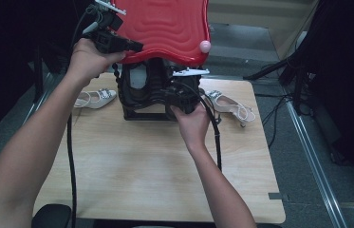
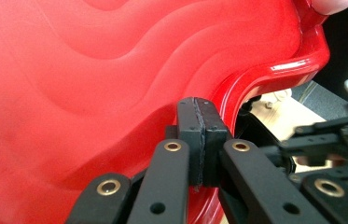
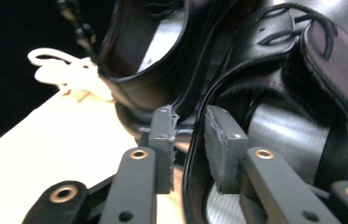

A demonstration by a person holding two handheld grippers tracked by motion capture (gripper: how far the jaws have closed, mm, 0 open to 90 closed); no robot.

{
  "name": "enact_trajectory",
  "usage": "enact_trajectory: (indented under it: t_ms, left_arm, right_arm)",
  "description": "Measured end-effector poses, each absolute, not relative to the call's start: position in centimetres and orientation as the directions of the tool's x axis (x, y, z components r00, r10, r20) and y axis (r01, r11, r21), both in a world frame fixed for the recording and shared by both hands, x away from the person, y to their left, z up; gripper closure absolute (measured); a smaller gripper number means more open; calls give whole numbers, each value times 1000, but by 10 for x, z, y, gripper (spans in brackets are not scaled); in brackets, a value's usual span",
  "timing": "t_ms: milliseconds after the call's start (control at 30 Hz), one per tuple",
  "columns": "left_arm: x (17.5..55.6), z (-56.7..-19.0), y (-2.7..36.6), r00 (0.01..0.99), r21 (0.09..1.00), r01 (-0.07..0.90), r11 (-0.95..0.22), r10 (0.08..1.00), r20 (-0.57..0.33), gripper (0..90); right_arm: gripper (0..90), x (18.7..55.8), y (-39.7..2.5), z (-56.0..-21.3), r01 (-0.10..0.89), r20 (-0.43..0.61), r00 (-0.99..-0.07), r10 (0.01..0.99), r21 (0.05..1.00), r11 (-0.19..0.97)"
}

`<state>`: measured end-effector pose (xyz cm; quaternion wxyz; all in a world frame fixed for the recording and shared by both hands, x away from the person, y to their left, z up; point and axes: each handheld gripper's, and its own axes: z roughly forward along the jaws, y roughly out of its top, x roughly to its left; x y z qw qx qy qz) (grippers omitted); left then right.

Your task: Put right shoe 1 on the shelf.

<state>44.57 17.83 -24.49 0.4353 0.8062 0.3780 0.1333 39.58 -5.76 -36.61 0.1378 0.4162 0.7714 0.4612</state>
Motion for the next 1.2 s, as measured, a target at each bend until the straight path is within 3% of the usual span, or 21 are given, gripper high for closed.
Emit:
enact_trajectory:
  t_ms: [200,600,967,1200]
  left_arm:
    - [446,-245,178,677,802,496,-333,726,-117,900]
    - [445,-245,178,677,803,495,-331,727,-118,900]
    - [445,-245,178,678,804,495,-331,726,-119,900]
    - [445,-245,179,681,802,492,-337,723,-114,900]
  right_arm:
    - [900,371,-72,-358,501,188,-666,722,830,246]
    - [900,349,-93,-384,518,210,-698,684,808,280]
    - [900,364,-96,-408,559,238,-672,701,784,270]
    - [900,368,-84,-411,531,192,-668,719,800,280]
